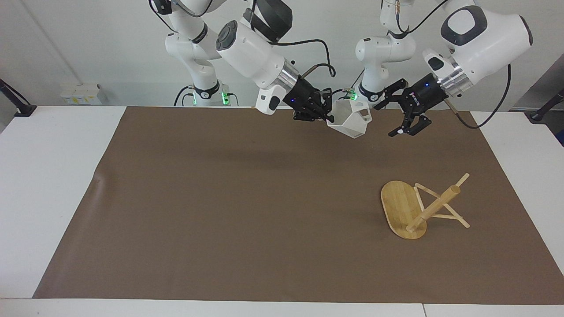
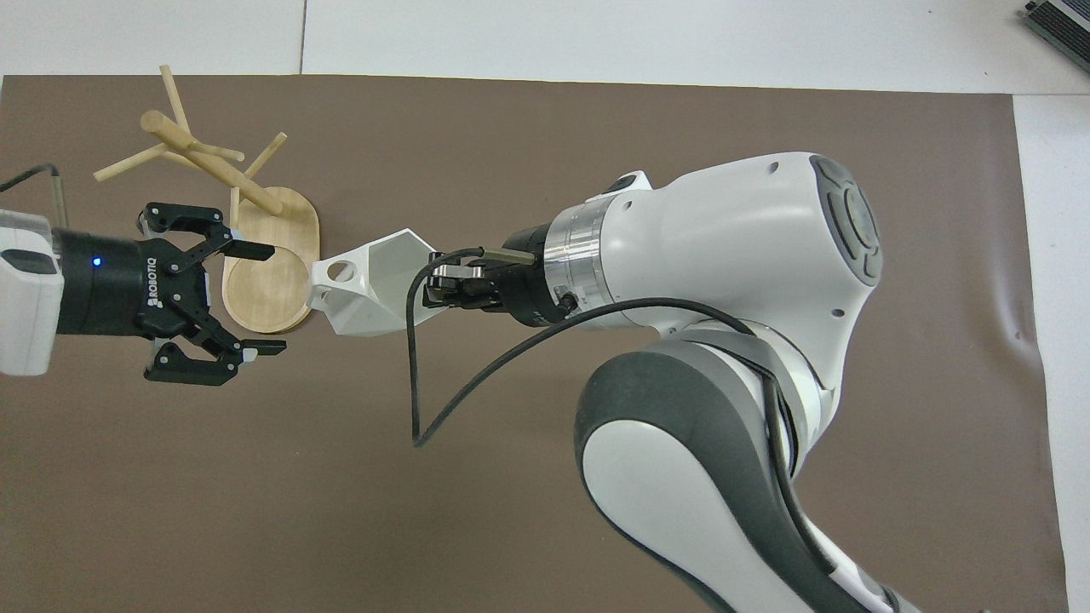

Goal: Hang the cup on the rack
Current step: 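Close the left gripper around the white mug body near the right gripper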

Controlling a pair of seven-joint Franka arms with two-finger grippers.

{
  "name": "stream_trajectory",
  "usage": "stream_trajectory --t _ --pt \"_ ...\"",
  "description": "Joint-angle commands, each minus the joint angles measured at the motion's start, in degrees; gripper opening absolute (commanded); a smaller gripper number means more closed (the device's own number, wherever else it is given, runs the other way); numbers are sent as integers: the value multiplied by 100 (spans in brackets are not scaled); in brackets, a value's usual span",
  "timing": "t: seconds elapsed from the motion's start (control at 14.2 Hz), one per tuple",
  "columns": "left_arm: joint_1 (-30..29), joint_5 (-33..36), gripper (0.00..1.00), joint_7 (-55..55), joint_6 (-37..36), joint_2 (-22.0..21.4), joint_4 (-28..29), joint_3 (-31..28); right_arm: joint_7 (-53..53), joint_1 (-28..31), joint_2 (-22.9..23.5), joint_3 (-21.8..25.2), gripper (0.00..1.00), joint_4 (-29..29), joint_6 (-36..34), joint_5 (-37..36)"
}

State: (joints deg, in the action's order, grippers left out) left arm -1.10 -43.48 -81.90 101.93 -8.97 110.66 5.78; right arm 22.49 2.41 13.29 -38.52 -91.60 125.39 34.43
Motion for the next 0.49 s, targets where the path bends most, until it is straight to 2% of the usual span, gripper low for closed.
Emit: stream_trajectory --t 0.0,0.28,0.42 --pt "83 -554 100 -221 379 -517 858 -42 -17 101 138 -112 0 177 -76 -103" --pt "277 -626 100 -457 897 -509 1053 -33 54 110 191 -112 0 274 12 -59" --pt "347 -871 100 -589 1013 -483 1107 -42 98 110 191 -112 0 274 47 -68"
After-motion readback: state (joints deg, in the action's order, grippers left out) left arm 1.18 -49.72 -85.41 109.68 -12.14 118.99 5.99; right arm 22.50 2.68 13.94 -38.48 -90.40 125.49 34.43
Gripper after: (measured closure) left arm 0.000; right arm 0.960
